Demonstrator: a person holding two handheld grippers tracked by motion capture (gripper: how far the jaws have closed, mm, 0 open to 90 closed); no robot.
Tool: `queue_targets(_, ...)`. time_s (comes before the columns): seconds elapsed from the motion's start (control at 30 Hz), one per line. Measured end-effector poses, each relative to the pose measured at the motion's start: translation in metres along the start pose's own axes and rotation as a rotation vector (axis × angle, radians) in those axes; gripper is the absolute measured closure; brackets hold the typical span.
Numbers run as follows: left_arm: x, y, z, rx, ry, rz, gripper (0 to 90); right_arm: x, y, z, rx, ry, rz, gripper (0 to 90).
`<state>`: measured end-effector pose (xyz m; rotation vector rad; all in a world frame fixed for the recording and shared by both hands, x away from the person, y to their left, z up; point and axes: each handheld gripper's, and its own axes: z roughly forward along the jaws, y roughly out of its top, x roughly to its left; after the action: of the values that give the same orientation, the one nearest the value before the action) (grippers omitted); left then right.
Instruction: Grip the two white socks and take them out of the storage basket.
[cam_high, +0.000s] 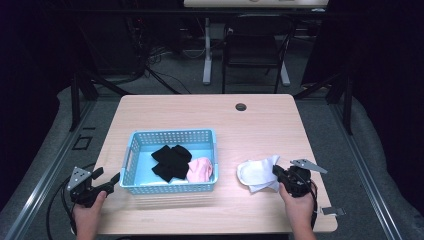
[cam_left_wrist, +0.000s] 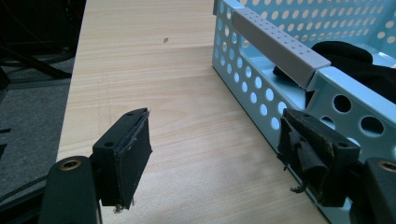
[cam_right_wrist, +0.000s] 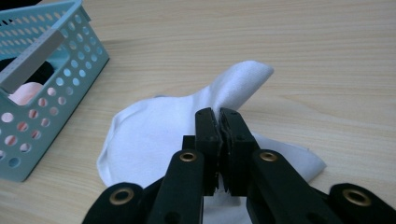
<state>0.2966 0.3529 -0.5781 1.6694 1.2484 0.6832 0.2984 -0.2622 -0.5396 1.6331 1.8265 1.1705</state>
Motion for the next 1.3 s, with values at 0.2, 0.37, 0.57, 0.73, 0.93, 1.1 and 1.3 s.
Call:
queue_targets(0.2,0.001,0.0,0.0,-0.008,0.0,-0.004,25.2,-0.005,-0.001,0.0,-0.001,-0.022,0.019,85.6)
queue_targets(0.37,0.001,0.0,-0.001,-0.009,0.001,-0.004,25.2,-0.007,-0.003,0.0,-0.008,-0.033,0.03,73.7)
queue_targets(0.57,0.001,0.0,-0.001,-0.009,0.002,-0.005,25.2,-0.002,-0.001,-0.007,-0.013,-0.035,0.0,64.4)
queue_targets(0.73,0.001,0.0,-0.001,-0.009,0.002,-0.004,25.2,0.007,0.001,-0.011,-0.013,-0.022,-0.029,58.1)
queue_targets(0.93,0.001,0.0,-0.001,-0.006,0.001,-0.005,25.2,0.018,0.001,-0.014,-0.022,0.008,-0.057,53.3)
queue_targets(1.1,0.0,0.0,-0.001,-0.004,-0.001,-0.001,25.2,0.026,-0.003,-0.02,-0.03,0.043,-0.066,50.7)
queue_targets(1.3,0.0,0.0,0.0,0.0,-0.001,0.002,25.2,0.032,-0.011,-0.018,-0.048,0.064,-0.099,49.0)
